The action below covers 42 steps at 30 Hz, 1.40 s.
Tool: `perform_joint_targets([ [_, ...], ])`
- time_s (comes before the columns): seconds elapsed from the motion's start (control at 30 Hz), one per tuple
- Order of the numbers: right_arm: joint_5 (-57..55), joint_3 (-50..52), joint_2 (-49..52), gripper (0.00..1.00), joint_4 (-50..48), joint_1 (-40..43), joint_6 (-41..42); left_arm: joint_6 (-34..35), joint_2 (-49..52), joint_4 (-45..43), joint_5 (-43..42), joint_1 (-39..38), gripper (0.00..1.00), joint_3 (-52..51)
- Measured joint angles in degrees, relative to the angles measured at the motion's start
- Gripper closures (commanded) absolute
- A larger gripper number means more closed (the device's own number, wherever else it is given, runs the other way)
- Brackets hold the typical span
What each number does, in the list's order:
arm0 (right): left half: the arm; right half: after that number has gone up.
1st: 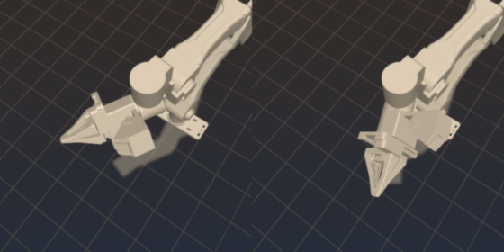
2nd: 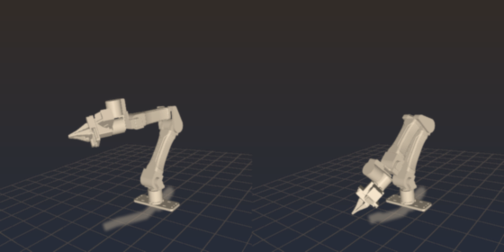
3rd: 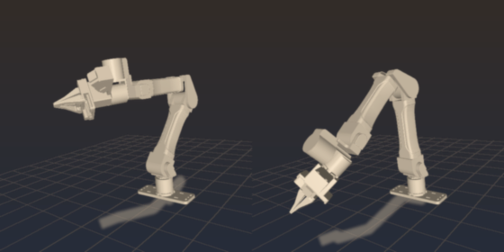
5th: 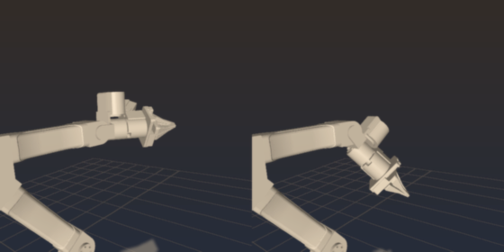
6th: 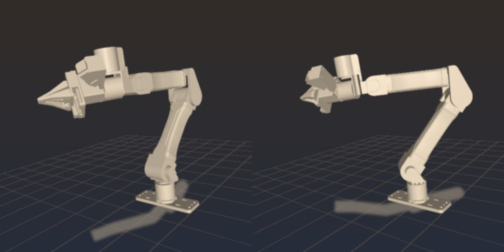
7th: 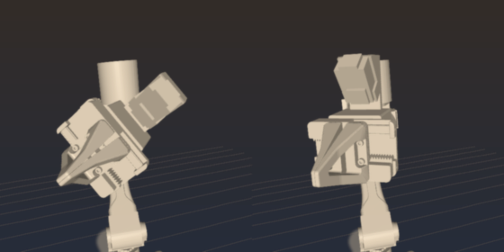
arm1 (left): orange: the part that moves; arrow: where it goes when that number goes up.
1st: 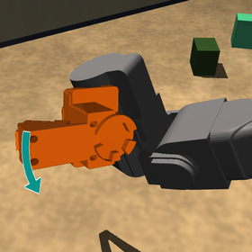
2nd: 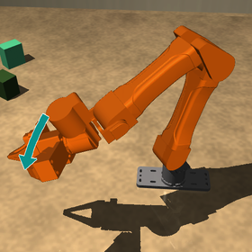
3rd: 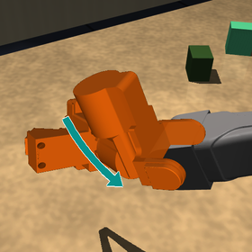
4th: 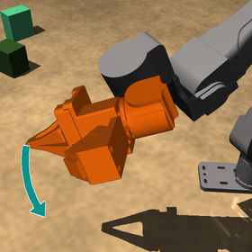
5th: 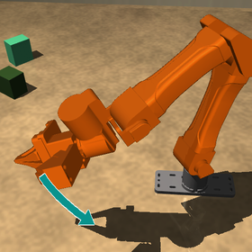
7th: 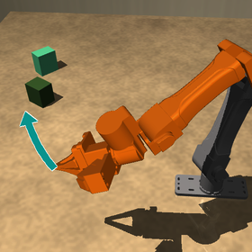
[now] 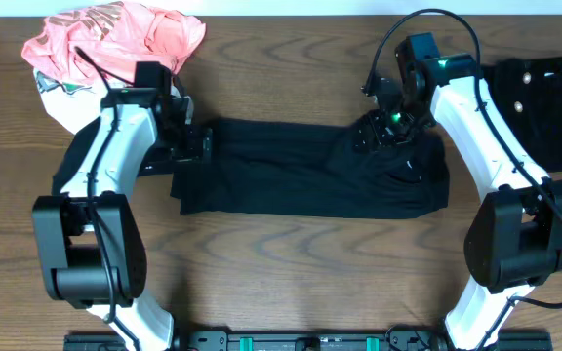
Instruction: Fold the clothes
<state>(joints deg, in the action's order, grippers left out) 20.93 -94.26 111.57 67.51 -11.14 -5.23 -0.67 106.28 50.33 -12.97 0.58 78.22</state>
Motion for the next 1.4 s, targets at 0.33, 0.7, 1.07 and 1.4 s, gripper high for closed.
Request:
perform_joint_targets([
  [0.33,0.55,0.00,0.00,0.34,-1.25,-0.46,-1.29,0.09,0.00,1.40,-5.95,1.09,0.10,-3.10],
  [0.7,0.55,0.00,0.00,0.33,-1.90,-0.46,-1.55,-0.72,0.00,-6.12,-5.01,1.81,0.10,-8.46],
  [1.07,0.55,0.00,0.00,0.32,-1.97,-0.46,-1.70,-3.48,0.81,-13.84,-4.15,2.43,0.10,-8.46],
  [1.4,0.55,0.00,0.00,0.32,-1.79,-0.46,-1.70,-4.11,3.78,-15.91,1.01,3.06,0.10,-8.46],
])
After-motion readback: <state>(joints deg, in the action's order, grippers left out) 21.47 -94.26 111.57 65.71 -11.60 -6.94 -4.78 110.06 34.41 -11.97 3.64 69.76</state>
